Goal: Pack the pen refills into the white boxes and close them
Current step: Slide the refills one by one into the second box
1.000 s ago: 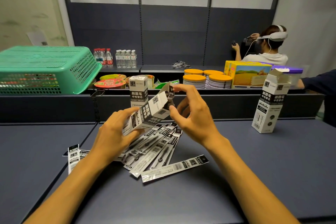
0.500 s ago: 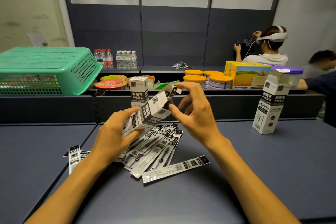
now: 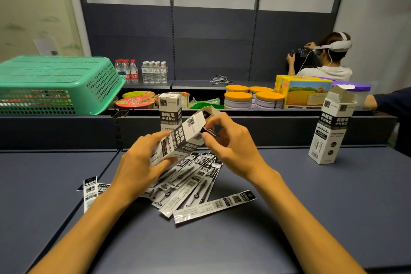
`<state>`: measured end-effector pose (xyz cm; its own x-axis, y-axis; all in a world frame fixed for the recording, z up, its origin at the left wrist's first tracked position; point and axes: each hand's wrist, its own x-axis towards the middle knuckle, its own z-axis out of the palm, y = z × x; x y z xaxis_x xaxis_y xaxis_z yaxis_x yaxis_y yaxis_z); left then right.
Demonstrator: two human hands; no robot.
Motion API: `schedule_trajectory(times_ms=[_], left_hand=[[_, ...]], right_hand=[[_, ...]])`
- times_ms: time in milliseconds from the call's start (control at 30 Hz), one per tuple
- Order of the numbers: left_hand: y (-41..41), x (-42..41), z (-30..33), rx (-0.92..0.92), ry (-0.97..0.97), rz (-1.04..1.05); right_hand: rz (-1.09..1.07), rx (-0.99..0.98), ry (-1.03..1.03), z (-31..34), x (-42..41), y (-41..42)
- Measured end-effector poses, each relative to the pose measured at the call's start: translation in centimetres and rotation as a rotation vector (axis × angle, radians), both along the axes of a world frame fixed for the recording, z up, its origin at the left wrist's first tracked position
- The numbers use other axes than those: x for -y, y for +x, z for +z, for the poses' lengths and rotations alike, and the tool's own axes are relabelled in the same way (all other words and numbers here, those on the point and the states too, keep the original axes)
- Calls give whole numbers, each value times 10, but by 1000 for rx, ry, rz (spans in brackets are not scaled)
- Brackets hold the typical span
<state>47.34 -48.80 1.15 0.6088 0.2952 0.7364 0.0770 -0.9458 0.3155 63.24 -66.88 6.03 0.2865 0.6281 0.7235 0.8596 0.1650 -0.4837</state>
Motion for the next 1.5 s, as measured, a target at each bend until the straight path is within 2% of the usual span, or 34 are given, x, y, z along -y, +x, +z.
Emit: schedule_trajectory(times_ms=[100, 333, 633, 767, 900, 1100, 1167, 1233, 1333, 1500], left_hand=[[0, 0, 0, 1, 4, -4], [0, 2, 1, -1, 7, -1], [0, 4, 2, -19, 24, -21], [0, 6, 3, -33, 39, -33], [-1, 8, 5, -2, 6, -44], [-2, 1, 3, 12, -13, -3], [-2, 1, 3, 8, -16, 3], [-1, -1, 3, 9, -28, 15], [-2, -3, 4, 10, -37, 25], [-3, -5, 2, 6, -44, 31]], right_hand=[[27, -16, -25, 1, -1, -1], [-43, 212, 57, -1, 1, -1], [-36, 86, -220, -1, 1, -4], [-55, 159, -322, -3, -2, -6], [-51, 201, -202, -2, 0, -5], [-4, 70, 167, 6, 9, 2], [-25, 35, 209, 9, 12, 7], [-60, -14, 132, 8, 14, 17], [-165, -50, -125, -2, 11, 38], [-278, 91, -577, -29, 0, 47]])
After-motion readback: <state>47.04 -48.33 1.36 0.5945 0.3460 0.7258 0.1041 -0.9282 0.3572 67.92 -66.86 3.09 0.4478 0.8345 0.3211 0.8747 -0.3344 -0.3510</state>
